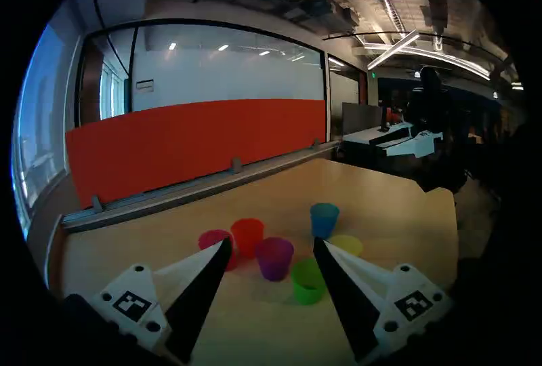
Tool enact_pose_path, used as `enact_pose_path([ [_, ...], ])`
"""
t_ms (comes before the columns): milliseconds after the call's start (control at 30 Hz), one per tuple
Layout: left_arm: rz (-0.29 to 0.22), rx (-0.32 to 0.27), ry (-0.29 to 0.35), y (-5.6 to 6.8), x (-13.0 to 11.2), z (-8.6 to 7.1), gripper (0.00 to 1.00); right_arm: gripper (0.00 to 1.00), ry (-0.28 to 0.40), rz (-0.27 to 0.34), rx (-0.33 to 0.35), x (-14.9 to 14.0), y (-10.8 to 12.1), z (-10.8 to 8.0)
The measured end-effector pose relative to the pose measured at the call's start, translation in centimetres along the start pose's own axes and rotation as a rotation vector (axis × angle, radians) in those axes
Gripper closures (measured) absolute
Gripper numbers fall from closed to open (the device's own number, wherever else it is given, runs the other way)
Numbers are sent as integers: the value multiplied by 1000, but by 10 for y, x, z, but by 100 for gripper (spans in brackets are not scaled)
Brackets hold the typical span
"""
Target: Pour water
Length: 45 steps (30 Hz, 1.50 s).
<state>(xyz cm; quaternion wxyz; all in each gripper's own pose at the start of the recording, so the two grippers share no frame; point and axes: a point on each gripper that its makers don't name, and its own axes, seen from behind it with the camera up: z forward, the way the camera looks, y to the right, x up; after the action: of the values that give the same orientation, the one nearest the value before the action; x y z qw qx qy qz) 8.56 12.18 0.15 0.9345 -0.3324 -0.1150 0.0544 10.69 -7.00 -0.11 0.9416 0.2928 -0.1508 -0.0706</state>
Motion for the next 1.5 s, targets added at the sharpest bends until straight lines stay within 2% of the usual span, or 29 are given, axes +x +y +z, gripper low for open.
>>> enact_pose_path([
  [333,-3,-33,-42,10,-33,13,10,0,-34,1,6,-20,-1,11],
  [700,-4,-88,-113,28,-69,29,10,0,-64,3,15,-36,1,22],
  [1067,18,-140,-185,45,-94,41,10,0,-86,-7,27,-45,1,34],
  [1500,52,-188,-282,59,-121,55,10,0,-107,-15,42,-53,1,47],
])
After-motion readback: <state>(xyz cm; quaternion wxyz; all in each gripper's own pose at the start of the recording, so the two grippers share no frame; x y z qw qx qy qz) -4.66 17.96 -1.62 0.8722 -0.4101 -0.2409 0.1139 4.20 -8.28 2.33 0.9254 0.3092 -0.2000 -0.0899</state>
